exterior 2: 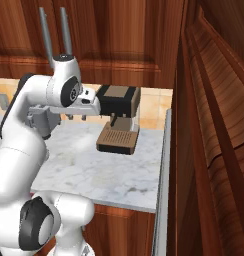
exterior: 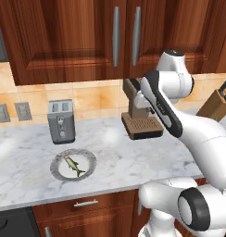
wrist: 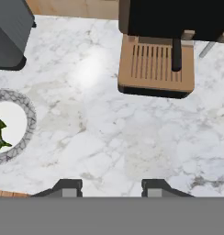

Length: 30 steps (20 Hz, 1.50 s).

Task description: Place the fish on the top rack of the oven, and slide the tray back inside. Close the oven door.

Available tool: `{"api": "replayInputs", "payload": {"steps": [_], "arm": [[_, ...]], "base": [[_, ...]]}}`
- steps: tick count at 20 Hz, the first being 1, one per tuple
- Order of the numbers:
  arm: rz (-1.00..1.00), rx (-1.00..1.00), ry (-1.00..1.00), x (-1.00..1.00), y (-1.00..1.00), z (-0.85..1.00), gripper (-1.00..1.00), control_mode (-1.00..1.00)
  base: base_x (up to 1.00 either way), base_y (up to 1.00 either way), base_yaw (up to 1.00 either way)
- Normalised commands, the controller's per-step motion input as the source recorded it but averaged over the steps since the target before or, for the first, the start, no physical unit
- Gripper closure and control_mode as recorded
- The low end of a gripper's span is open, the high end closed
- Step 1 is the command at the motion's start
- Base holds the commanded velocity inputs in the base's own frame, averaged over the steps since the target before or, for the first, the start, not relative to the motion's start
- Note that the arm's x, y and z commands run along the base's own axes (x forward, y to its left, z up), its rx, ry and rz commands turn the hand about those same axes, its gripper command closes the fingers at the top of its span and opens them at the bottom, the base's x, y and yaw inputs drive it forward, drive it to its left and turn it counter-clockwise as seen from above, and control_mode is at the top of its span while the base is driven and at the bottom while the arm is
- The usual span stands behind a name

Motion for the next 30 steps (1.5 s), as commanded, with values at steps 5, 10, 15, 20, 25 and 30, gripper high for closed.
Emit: {"api": "replayInputs", "payload": {"steps": [5,10,15,20,25,30], "arm": [[0.00,-0.01,0.03,-0.07,0.53,-0.41,-1.00,-1.00],[0.01,-0.01,-0.04,-0.33,0.79,-0.64,-1.00,-1.00],[0.01,0.00,0.00,0.02,0.99,-0.67,-1.00,-1.00],[0.03,0.01,0.00,0.18,0.98,-0.72,-1.00,-1.00],[0.05,0.06,0.09,0.48,0.91,-0.58,-1.00,-1.00],[0.01,0.01,0.13,0.26,0.83,-0.51,-1.00,-1.00]], "base": [[0.00,0.00,0.00],[0.00,0.00,0.00],[0.00,0.00,0.00],[0.00,0.00,0.00],[0.00,0.00,0.00],[0.00,0.00,0.00]]}}
